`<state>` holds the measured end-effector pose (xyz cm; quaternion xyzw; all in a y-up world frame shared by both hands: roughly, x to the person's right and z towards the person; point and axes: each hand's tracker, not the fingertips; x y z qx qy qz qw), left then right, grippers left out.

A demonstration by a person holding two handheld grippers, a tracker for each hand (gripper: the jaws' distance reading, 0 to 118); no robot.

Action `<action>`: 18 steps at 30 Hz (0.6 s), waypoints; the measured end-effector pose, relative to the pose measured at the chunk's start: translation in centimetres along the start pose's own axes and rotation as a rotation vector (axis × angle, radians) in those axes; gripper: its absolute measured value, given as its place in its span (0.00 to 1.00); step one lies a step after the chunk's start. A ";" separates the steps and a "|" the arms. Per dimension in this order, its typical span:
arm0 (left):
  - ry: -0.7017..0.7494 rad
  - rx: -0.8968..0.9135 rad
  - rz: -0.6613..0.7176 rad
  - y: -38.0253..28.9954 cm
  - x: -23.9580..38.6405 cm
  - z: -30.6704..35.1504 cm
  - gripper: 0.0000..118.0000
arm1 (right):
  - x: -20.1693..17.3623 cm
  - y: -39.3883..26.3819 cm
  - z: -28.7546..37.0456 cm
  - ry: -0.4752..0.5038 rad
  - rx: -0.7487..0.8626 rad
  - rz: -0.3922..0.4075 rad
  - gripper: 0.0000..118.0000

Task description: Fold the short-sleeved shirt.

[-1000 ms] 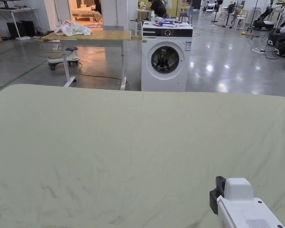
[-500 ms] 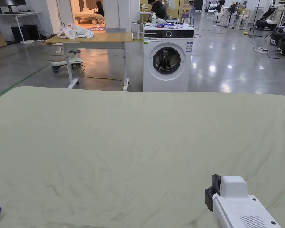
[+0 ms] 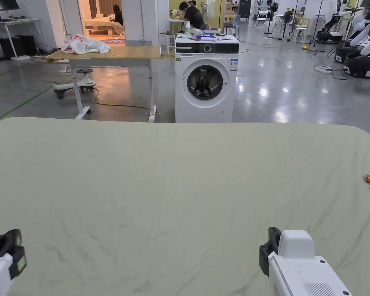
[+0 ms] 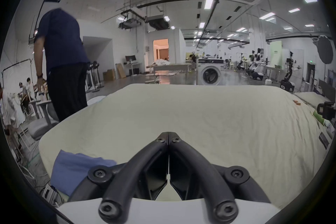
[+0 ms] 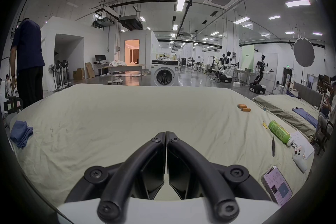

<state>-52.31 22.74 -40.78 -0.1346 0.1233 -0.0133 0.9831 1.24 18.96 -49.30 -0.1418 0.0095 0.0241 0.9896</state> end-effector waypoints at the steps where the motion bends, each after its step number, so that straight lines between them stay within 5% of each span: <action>1: -0.006 0.013 -0.002 0.2 1.1 0.2 0.00 | -0.1 0.1 0.0 -0.002 0.003 -0.004 0.00; 18: -0.070 0.181 -0.060 1.5 11.9 0.1 0.00 | -1.3 1.2 0.4 -0.033 0.077 -0.016 0.00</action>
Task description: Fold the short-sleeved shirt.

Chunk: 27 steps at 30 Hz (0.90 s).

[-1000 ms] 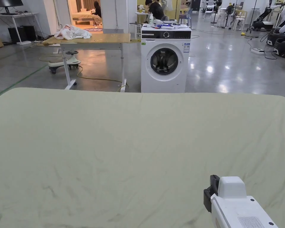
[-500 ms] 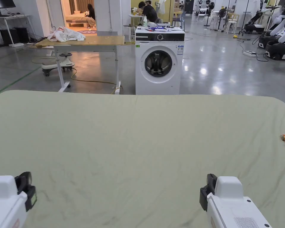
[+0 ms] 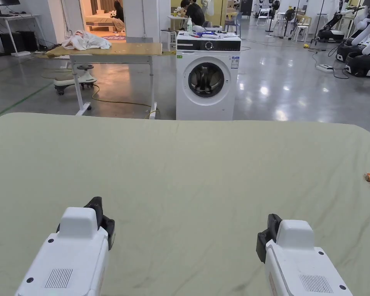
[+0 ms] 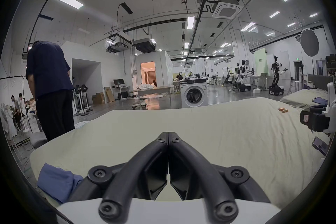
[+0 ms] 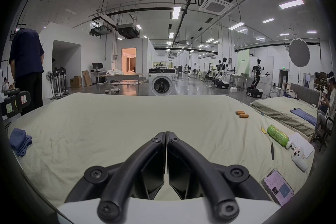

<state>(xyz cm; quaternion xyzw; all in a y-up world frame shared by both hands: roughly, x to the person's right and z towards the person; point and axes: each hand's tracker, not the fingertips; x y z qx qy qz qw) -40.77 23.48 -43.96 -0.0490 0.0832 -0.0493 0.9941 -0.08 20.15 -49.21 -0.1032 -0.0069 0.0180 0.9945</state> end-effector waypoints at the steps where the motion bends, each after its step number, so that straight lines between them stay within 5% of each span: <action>1: -0.007 0.003 0.008 -0.1 0.1 0.0 0.00 | 0.0 0.1 0.0 -0.001 0.004 -0.003 0.00; 20: 0.009 0.021 0.030 -0.6 0.2 0.5 0.01 | -0.8 0.4 0.4 0.001 0.040 0.016 0.00; 22: 0.015 0.021 0.036 -0.8 0.1 0.6 0.16 | -0.7 0.3 0.4 -0.002 0.042 0.015 0.02; 23: 0.017 0.021 0.041 -0.9 0.1 0.7 0.28 | -0.7 0.2 0.4 -0.006 0.041 0.012 0.09; 25: 0.017 0.017 0.048 -1.1 -0.1 0.6 0.60 | -0.6 0.2 0.3 -0.019 0.036 0.007 0.44; 27: 0.024 0.020 0.045 -1.3 -0.1 0.8 0.75 | -0.5 0.0 0.2 -0.023 0.034 -0.001 0.76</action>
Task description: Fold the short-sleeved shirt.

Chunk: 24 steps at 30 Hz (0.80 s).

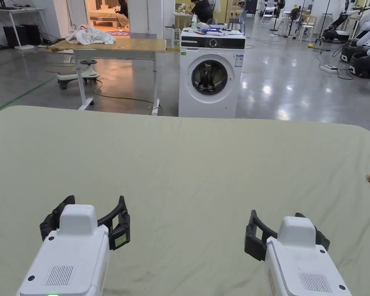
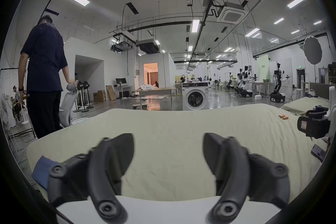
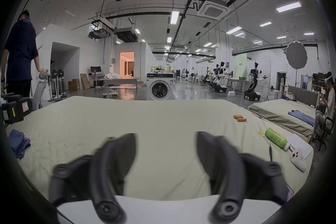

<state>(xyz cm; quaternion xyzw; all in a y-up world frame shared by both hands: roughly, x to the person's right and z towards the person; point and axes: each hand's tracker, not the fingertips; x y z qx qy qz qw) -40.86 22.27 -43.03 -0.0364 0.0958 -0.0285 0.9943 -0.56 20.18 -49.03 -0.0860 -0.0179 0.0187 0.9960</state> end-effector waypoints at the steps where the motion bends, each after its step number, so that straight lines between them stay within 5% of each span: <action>1: -0.001 0.002 -0.004 -0.1 -0.1 -0.1 0.77 | 0.0 -0.1 0.0 -0.008 0.003 0.001 0.83; 20: 0.000 0.023 -0.011 0.0 -1.7 -0.9 0.83 | 0.4 0.6 -0.6 0.024 0.053 0.015 0.91; 24: 0.041 0.008 -0.036 0.3 -1.4 -1.0 0.84 | -0.2 0.8 -1.1 -0.011 0.065 0.077 0.91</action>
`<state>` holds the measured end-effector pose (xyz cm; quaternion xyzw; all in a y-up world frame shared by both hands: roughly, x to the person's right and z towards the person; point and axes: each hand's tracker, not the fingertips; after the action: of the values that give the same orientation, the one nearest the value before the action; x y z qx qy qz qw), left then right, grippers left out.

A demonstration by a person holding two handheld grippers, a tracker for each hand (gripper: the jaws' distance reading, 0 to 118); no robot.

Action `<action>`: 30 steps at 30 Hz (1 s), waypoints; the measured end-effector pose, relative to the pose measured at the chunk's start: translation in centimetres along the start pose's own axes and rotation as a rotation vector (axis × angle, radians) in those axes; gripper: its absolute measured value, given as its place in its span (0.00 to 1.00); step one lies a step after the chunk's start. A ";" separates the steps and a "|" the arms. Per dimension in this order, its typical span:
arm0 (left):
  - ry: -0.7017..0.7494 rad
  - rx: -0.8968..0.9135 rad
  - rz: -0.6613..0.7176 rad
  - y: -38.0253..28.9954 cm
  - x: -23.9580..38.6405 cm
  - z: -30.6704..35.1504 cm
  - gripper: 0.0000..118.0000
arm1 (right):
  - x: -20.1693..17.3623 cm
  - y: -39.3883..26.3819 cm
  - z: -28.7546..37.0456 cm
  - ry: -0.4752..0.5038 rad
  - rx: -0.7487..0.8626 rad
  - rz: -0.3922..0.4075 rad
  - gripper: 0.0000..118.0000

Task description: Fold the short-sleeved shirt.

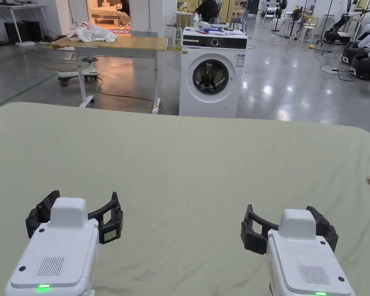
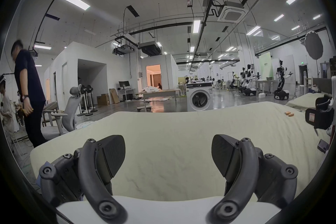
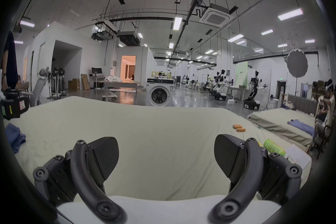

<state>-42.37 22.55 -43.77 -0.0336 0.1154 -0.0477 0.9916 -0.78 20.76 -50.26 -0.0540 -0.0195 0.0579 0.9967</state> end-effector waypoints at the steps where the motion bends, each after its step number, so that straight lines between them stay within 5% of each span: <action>1: 0.000 -0.002 0.001 -0.1 -0.2 -0.1 0.84 | -0.1 0.0 -0.1 0.001 0.003 0.005 0.91; 21: -0.034 -0.048 0.073 -1.1 -0.9 -1.0 0.84 | 0.2 1.6 -1.0 0.006 -0.188 -0.273 0.91; 30: -0.033 -0.072 0.063 -1.3 -0.9 -1.1 0.84 | 0.1 2.3 -1.8 0.004 -0.297 -0.299 0.91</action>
<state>-43.61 21.27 -44.55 -0.0663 0.1014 -0.0119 0.9926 -0.87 22.90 -52.34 -0.1967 -0.0337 -0.0943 0.9753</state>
